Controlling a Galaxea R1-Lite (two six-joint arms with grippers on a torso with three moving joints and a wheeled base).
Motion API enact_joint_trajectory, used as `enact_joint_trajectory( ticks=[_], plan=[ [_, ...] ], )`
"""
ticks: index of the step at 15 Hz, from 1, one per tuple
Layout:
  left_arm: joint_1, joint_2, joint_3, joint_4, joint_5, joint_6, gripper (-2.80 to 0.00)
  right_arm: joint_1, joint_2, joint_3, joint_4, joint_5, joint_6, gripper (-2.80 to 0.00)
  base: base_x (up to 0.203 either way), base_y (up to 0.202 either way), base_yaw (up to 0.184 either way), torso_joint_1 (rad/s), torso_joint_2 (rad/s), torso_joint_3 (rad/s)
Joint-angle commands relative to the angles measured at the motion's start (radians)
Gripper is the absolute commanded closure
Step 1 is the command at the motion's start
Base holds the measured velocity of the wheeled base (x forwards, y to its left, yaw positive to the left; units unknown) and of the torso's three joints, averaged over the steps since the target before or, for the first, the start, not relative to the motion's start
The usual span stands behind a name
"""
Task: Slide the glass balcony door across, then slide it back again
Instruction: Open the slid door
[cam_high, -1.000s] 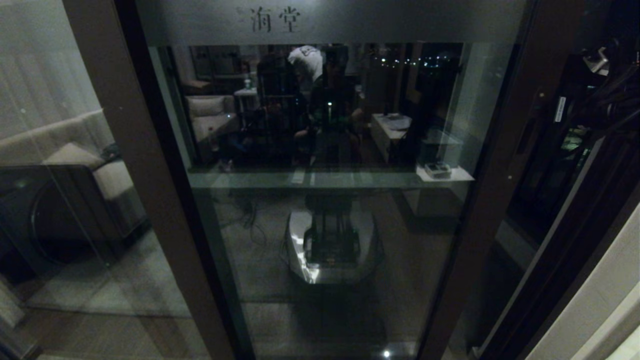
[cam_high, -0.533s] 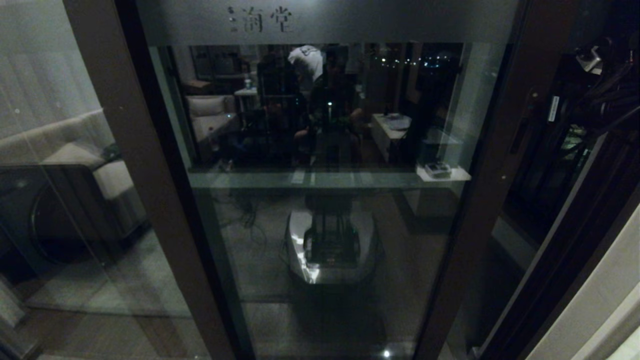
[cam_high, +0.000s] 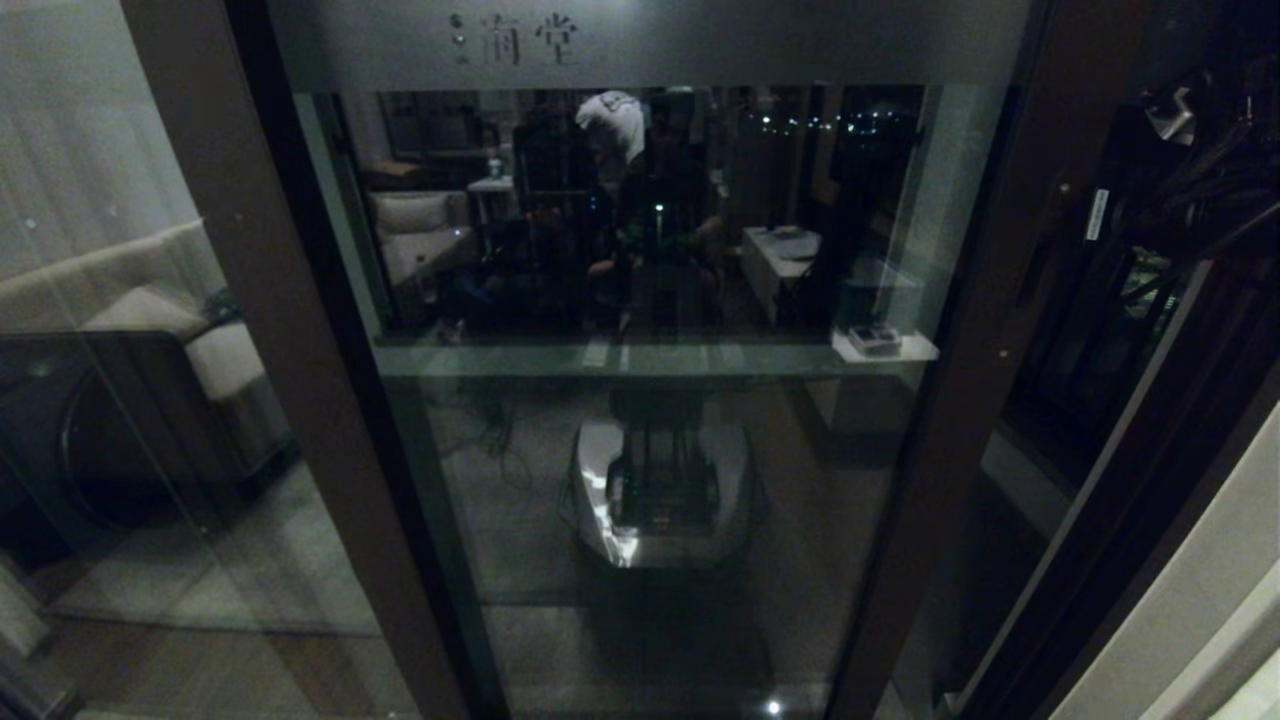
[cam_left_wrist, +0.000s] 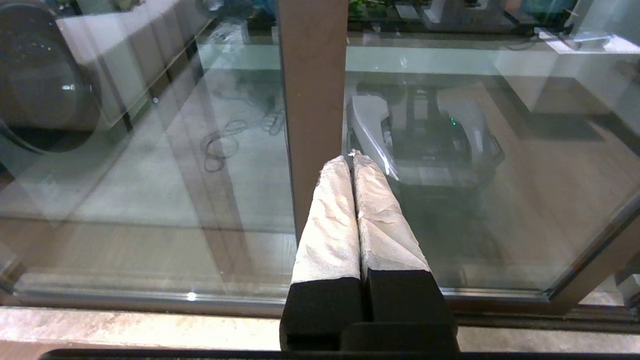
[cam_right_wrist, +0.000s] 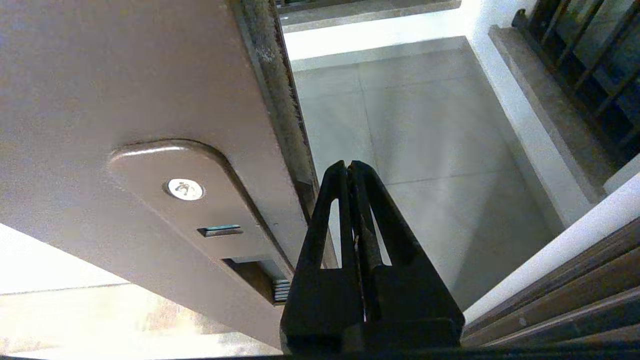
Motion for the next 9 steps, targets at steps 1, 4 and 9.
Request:
enact_joint_trajectory(
  ticks=[1, 4, 9],
  plan=[
    [0.000, 0.000, 0.000, 0.002, 0.000, 0.000, 0.00, 0.015, -0.001, 0.003, 0.000, 0.007, 0.001, 0.00, 0.000, 0.000, 0.000, 0.000, 0.00, 0.000],
    [0.000, 0.000, 0.000, 0.001, 0.000, 0.000, 0.00, 0.017, 0.002, 0.002, 0.000, 0.007, 0.001, 0.00, 0.000, 0.000, 0.000, 0.000, 0.00, 0.000],
    [0.000, 0.000, 0.000, 0.001, 0.000, 0.000, 0.00, 0.021, -0.005, 0.005, 0.000, 0.007, 0.004, 0.00, 0.000, 0.000, 0.000, 0.000, 0.00, 0.000]
  ],
)
